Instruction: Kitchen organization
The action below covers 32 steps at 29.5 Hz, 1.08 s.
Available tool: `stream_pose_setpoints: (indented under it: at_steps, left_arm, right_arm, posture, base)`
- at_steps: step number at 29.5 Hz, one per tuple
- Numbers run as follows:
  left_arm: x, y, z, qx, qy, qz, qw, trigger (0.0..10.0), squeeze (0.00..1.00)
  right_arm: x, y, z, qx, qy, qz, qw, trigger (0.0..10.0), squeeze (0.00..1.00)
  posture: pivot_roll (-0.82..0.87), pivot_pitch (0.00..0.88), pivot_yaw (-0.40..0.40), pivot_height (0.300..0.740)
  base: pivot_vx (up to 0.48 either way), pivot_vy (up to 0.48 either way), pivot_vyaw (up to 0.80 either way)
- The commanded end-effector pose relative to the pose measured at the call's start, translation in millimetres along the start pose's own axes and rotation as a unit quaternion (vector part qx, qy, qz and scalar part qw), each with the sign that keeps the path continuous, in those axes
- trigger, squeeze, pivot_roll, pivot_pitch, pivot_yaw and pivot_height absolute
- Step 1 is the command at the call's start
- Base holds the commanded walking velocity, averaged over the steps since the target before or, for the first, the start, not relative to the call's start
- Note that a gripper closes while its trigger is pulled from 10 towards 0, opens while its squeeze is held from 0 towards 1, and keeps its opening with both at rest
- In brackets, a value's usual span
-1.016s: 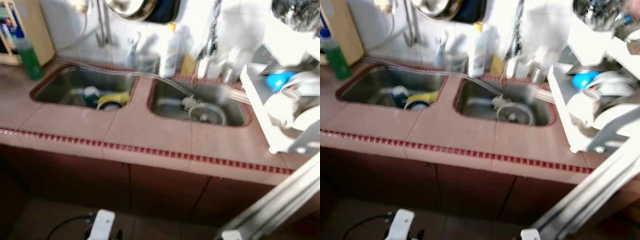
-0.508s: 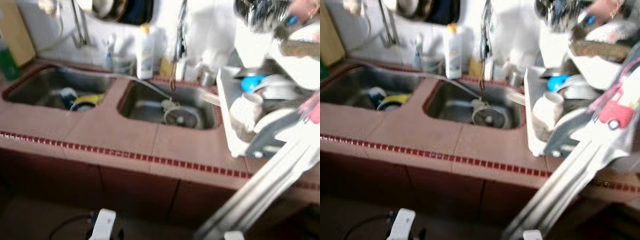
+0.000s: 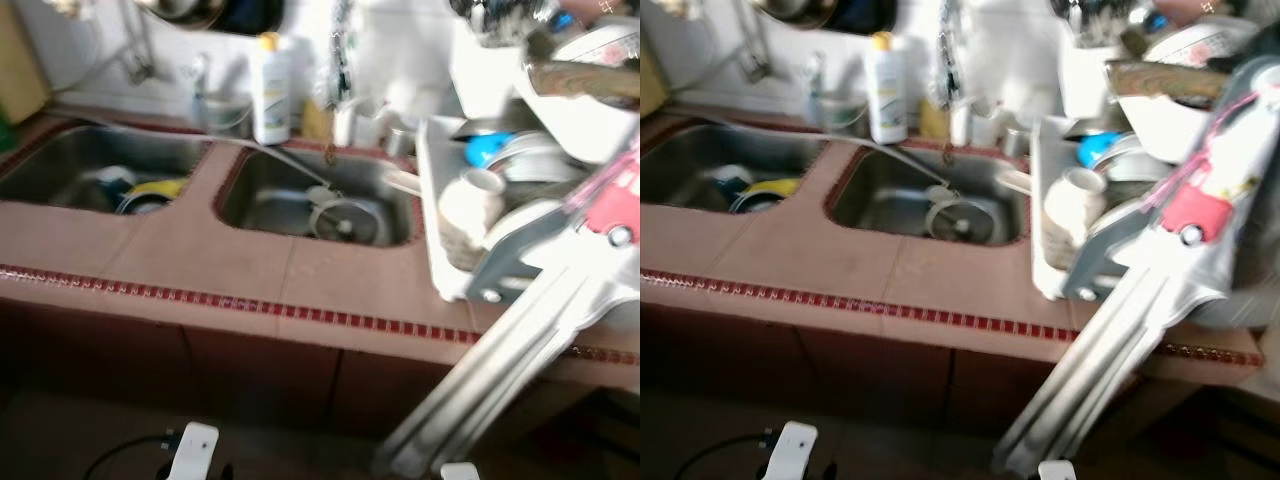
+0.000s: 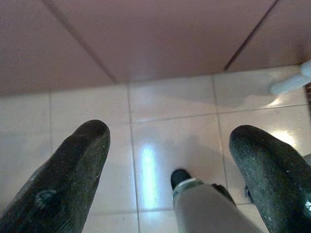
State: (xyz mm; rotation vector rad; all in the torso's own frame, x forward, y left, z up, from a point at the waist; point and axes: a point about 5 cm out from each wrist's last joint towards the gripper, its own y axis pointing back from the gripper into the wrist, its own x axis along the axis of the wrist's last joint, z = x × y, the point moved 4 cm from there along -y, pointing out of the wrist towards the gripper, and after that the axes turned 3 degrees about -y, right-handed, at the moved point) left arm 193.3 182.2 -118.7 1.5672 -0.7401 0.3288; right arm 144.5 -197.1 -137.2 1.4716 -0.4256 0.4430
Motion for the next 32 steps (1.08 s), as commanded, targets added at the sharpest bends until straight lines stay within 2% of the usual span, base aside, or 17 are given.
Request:
stream_pose_setpoints:
  at_steps: [1, 5, 16, 20, 21, 27, 32]
  left_arm:
    - [-5.0, 1.2, -4.2, 0.007, -0.003, -0.009, 1.0, 10.0, 0.0]
    - [-4.6, 1.0, -4.3, 0.007, -0.004, -0.01, 1.0, 10.0, 0.0]
    - [-6.1, 1.4, -5.3, 0.01, -0.009, -0.013, 1.0, 10.0, 0.0]
    - [-7.7, 1.9, -2.8, 0.001, -0.025, -0.013, 1.0, 10.0, 0.0]
    - [-6.9, 2.2, 0.0, -0.01, -0.036, -0.007, 0.999, 10.0, 0.0]
    - [-5.2, 2.7, 4.0, -0.028, -0.062, 0.003, 0.998, 10.0, 0.0]
    - [-5.2, 2.7, 4.0, -0.028, -0.062, 0.003, 0.998, 10.0, 0.0]
  right_arm:
    - [-1.2, -0.1, -1.5, -0.002, -0.004, -0.003, 1.0, 10.0, 0.0]
    - [0.3, -0.2, -1.1, -0.005, -0.003, 0.001, 1.0, 10.0, 0.0]
    - [-2.9, -0.2, -1.6, -0.007, 0.024, -0.011, 1.0, 10.0, 0.0]
    - [-3.7, -0.2, -5.9, 0.01, 0.064, -0.013, 0.998, 10.0, 0.0]
    - [-3.0, -0.3, -7.7, 0.019, 0.087, -0.012, 0.996, 10.0, 0.0]
    - [-1.0, -0.7, -10.4, 0.037, 0.14, -0.011, 0.989, 10.0, 0.0]
    - [-1.0, -0.7, -10.4, 0.037, 0.14, -0.011, 0.989, 10.0, 0.0]
  posture:
    - [-0.15, 0.0, -0.057, 0.74]
    - [-0.15, 0.0, -0.058, 0.74]
    - [-0.15, 0.0, -0.057, 0.74]
    - [-0.15, 0.0, -0.053, 0.74]
    - [-0.15, 0.0, -0.051, 0.74]
    - [-0.15, 0.0, -0.052, 0.74]
    - [-0.15, 0.0, -0.052, 0.74]
  base:
    - [0.0, 0.0, -0.68]
    - [0.0, 0.0, -0.65]
    - [0.0, 0.0, 0.0]
    - [0.0, 0.0, 0.0]
    - [0.0, 0.0, 0.0]
    - [0.0, 0.0, 0.0]
    - [0.0, 0.0, 0.0]
